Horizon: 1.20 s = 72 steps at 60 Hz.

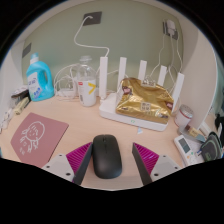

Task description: Arrange mouse

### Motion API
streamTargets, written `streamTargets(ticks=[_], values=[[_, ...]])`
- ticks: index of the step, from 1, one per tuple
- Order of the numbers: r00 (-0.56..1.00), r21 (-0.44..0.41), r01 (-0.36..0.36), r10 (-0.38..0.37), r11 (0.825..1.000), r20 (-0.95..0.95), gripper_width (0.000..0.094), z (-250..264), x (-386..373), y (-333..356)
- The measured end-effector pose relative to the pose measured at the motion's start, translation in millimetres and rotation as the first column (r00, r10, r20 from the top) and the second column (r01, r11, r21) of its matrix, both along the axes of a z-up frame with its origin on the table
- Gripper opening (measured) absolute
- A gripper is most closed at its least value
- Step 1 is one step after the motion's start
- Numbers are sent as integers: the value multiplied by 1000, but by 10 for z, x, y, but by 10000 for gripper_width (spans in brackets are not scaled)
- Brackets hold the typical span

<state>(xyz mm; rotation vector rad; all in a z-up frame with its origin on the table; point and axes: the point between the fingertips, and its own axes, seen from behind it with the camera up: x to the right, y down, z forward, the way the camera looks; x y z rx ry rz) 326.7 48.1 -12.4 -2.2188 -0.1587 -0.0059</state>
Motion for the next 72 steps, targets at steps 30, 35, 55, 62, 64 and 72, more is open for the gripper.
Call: streamTargets(ticks=[30,35,55,62,64,72], values=[[994,-15,109,-109,994,-12,367,26,-62,81],[988,15,152,-152,988,2,361,267,-39,87],[976,283,213,-193,935,-97,360,2236,-1116,41],[983,197,158,-135,968,-122,360,1750,-1872,3],[985,154,142,-124,978,-121,359,1494,-2053,-17],[988,14,109,-107,994,-115,358,602,-2509,-91]])
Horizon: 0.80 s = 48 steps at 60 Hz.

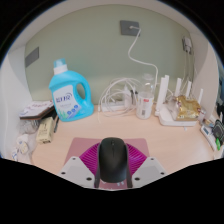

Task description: Arrange mouse

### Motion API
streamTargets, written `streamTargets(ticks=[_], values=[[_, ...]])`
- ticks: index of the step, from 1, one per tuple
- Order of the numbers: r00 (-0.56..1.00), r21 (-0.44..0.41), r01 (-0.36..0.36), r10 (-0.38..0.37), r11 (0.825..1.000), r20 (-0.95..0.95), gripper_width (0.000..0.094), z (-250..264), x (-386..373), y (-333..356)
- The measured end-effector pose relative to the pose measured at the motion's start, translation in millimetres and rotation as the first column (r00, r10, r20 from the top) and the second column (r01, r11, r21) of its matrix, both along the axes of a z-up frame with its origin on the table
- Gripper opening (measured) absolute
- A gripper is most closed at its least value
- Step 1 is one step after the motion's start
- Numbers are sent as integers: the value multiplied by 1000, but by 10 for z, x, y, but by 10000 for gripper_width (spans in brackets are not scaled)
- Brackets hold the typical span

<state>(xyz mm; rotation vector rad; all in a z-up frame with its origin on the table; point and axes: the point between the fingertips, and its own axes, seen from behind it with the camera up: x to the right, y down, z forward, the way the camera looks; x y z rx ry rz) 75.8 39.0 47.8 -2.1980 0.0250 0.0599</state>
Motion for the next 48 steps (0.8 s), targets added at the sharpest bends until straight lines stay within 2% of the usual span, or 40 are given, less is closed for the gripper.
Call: streamTargets(ticks=[8,15,18,21,23,26,48], values=[[1000,-61,16,-14,998,27,390,-470,-75,-22],[1000,-90,4,-3,996,16,505,-593,-128,-68],[999,-81,14,-11,997,37,625,-525,-89,-98],[998,-75,14,-10,997,54,805,-420,-87,-149],[998,-69,12,-8,998,62,867,-340,-90,-191],[997,-62,21,-16,998,76,839,-205,-73,-285],[992,-7,44,-43,999,120,851,624,-113,-1265]])
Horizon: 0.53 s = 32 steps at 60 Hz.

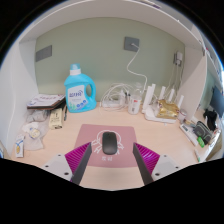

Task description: Arrange mouse

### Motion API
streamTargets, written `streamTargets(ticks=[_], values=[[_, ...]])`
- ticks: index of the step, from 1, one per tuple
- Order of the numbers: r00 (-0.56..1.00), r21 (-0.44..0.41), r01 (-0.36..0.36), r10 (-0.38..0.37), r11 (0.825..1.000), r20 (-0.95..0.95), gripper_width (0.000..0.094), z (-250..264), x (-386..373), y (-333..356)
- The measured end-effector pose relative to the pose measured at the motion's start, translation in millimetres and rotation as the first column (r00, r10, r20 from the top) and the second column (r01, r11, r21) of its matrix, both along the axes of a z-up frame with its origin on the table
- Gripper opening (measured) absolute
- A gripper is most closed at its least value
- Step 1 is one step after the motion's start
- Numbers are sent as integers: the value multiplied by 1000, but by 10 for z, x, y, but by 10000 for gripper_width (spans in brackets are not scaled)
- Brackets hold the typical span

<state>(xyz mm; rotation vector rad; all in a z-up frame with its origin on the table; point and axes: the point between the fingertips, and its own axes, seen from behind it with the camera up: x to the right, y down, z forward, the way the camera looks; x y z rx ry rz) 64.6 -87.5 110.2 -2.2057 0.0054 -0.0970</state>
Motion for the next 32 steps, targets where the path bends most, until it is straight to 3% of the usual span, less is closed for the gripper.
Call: streamTargets(ticks=[18,32], values=[[1000,-3,4,-4,1000,0,851,119,-37,-790],[1000,0,-18,18,1000,-9,846,152,-112,-977]])
